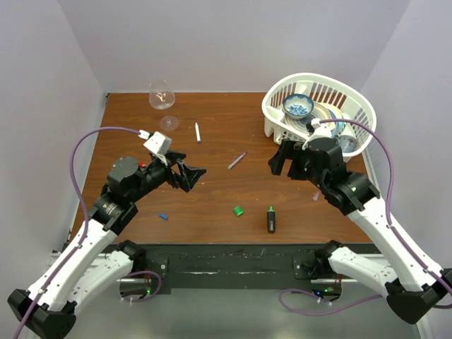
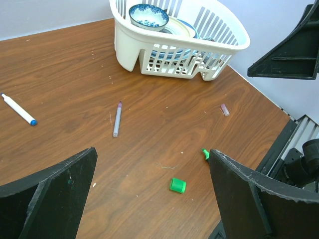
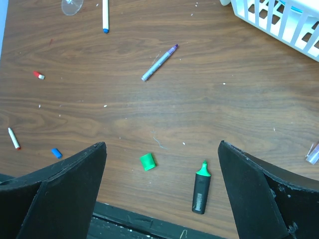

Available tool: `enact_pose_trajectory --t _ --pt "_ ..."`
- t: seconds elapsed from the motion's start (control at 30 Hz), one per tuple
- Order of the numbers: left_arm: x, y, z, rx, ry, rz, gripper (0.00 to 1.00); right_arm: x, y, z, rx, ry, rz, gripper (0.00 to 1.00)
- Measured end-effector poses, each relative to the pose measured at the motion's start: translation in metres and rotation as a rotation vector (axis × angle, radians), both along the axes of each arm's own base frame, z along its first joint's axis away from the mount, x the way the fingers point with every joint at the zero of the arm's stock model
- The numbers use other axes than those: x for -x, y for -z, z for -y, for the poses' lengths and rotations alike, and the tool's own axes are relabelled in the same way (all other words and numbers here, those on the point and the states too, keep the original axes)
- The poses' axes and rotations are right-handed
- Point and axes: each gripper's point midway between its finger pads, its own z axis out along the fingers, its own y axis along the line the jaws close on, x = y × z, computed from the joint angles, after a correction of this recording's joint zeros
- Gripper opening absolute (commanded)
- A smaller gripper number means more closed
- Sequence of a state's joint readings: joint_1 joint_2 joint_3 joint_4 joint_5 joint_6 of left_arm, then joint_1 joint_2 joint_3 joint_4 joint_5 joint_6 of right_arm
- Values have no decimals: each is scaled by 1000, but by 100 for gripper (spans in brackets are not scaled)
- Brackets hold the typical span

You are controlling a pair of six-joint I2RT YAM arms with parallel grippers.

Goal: Insert the pens into the pen caps

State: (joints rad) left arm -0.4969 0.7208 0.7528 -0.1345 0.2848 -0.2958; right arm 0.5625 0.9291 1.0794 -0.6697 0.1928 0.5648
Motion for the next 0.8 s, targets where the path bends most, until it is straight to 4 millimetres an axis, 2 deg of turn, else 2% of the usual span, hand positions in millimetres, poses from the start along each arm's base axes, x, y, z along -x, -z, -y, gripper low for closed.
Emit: enact_pose_trajectory --t 0.33,0.43,0.6,0.67,0.7,0.8 --pt "1 0 0 0 3 0 100 0 -6 8 5 35 29 98" --pt "1 0 0 1 3 1 100 -4 1 18 54 80 18 98" --pt "2 -1 2 5 14 4 100 -20 40 54 287 253 -96 91" --pt "2 -2 3 7 21 5 100 -23 63 76 392 325 -172 85" --pt "3 -2 3 10 24 5 100 -25 72 85 427 352 -203 79" --pt "3 -3 4 14 30 3 100 -21 109 127 505 464 -335 72"
